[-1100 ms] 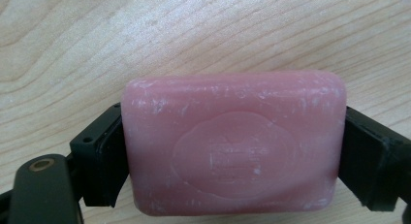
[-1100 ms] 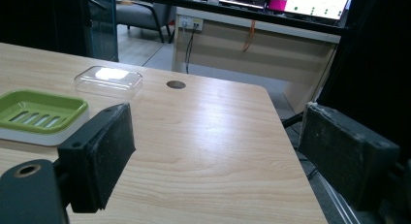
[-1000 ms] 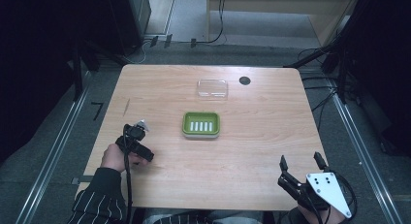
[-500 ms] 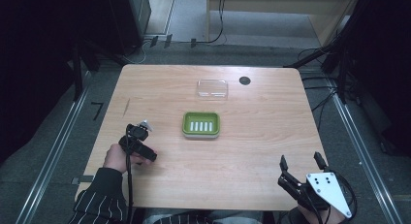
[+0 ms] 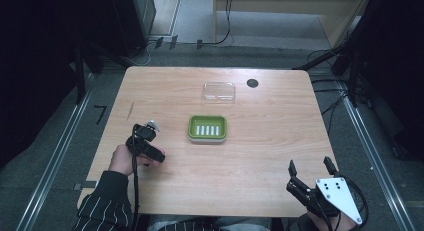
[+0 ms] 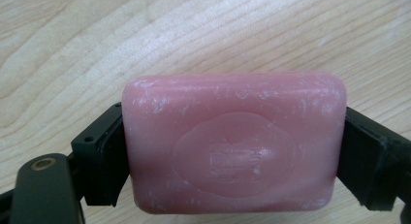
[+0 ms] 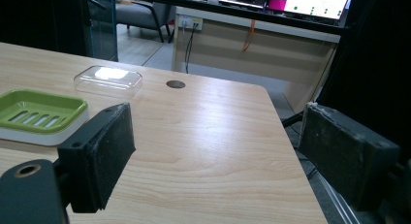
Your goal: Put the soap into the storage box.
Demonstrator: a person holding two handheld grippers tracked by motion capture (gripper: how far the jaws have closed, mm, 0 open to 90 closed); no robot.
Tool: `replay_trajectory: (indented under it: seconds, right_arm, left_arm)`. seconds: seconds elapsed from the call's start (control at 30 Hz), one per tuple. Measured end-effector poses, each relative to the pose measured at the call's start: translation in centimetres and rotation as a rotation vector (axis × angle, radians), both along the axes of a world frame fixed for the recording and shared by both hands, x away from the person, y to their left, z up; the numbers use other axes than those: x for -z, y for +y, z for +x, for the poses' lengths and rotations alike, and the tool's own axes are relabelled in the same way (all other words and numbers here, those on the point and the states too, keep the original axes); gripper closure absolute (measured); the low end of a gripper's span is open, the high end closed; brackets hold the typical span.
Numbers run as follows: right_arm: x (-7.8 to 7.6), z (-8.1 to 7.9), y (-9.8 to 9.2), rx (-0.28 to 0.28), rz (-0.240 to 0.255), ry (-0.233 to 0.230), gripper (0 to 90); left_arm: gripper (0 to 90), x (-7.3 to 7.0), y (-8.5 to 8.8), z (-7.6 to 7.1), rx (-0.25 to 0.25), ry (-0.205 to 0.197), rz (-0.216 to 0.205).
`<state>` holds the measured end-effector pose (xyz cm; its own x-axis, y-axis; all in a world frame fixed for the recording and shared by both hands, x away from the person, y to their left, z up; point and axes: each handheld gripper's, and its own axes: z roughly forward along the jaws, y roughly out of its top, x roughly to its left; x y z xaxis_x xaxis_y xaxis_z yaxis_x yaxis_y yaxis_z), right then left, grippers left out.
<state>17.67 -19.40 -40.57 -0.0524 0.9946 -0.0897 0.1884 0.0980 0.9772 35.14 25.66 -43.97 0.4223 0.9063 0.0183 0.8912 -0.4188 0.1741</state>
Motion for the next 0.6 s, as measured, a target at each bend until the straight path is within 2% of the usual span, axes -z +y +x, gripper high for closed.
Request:
replay_trajectory:
  seconds: [0.13,0.27,0.6]
  right_arm:
    - [0.0,0.0,0.0,0.001,0.0,-0.001,12.7]
    - [0.0,0.0,-0.1,0.005,0.002,-0.001,12.7]
    - [0.0,-0.1,-0.1,0.006,0.004,-0.002,12.7]
  left_arm:
    - [13.3,-0.4,-0.4,0.4,0.007,-0.02,-0.012]
    - [13.3,-0.8,-0.7,0.8,0.007,-0.022,-0.017]
    - [13.3,-0.8,-1.5,1.4,0.032,0.0,-0.01]
